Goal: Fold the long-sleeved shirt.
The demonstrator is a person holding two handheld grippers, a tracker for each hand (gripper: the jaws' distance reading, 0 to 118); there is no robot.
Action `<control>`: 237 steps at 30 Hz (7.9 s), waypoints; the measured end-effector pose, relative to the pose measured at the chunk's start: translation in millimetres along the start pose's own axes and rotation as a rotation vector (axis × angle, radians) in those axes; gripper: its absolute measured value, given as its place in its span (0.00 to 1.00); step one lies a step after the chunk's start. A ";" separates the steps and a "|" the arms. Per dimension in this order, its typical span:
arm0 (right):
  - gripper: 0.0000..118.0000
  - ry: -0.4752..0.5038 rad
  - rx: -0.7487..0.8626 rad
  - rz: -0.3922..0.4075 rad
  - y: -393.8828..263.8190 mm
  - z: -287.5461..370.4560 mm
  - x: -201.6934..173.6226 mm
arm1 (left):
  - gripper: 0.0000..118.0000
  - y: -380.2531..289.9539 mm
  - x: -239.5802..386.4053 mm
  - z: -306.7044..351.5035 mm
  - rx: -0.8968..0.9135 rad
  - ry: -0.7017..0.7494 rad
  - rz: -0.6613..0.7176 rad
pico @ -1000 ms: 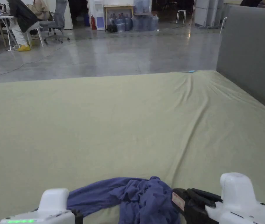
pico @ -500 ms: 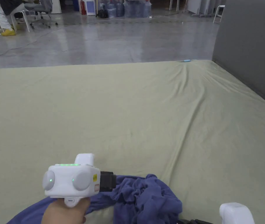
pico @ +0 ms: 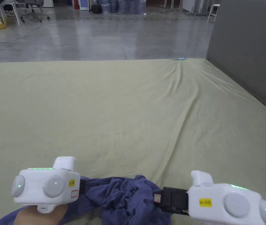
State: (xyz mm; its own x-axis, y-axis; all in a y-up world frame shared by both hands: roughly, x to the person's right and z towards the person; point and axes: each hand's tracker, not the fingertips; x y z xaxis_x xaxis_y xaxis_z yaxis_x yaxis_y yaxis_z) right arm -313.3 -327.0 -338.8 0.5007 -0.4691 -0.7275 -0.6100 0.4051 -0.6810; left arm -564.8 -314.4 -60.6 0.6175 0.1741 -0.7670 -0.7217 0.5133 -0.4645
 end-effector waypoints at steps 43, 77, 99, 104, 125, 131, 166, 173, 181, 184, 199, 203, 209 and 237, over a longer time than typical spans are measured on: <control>0.03 -0.374 0.355 0.884 288.5 115.4 -232.9 | 0.00 260.3 -36.3 227.3 0.493 0.092 -0.005; 0.64 -0.101 0.008 0.552 -62.2 60.5 -94.7 | 0.98 -154.6 -89.6 142.3 0.174 0.059 0.228; 0.00 0.025 0.050 0.343 -124.5 120.7 -73.3 | 0.97 -105.1 22.2 39.2 -0.090 0.023 -0.144; 0.00 -0.043 0.035 0.341 -91.6 108.4 -61.1 | 0.69 -116.7 20.6 -36.5 -0.298 0.036 -0.163; 0.64 -0.386 -0.296 0.278 179.9 -200.0 -59.0 | 0.00 -112.6 6.3 88.6 -0.094 -0.187 -0.006; 0.00 -0.360 -0.227 0.369 162.4 -158.8 -82.9 | 0.00 -111.2 8.6 88.1 -0.087 -0.156 -0.009; 0.00 -0.427 0.739 0.582 358.7 366.1 -273.5 | 0.00 319.8 37.8 419.0 0.792 -0.039 -0.197; 0.00 -0.425 0.859 0.509 411.2 381.7 -318.5 | 0.00 383.7 57.7 447.5 0.908 0.037 -0.083; 0.00 -0.371 0.851 0.524 417.6 350.1 -290.9 | 0.00 425.6 26.9 410.5 0.868 0.059 -0.140; 0.00 -0.361 0.721 0.532 404.2 290.9 -252.7 | 0.00 394.7 21.2 352.9 0.734 0.074 -0.204; 0.00 -0.363 0.223 0.492 189.8 60.5 -55.3 | 0.00 131.3 -34.8 87.5 0.156 -0.176 -0.026; 0.00 -0.352 0.197 0.519 114.9 81.4 -36.6 | 0.00 51.6 -28.9 123.2 0.119 -0.181 -0.159; 0.00 -0.307 0.109 0.556 0.0 113.3 -15.8 | 0.00 -59.5 -34.9 165.5 -0.027 -0.179 -0.252; 0.83 -0.160 0.080 0.343 -73.2 136.0 8.5 | 1.00 -165.6 -34.1 172.6 0.007 0.025 -0.031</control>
State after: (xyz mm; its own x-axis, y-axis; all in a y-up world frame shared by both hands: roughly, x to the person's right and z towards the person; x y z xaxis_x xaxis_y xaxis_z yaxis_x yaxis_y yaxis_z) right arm -180.9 -253.8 -306.4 0.3691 -0.1694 -0.9138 -0.7122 0.5802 -0.3952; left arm -412.4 -260.3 118.9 0.6313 0.1374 -0.7633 -0.7003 0.5239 -0.4849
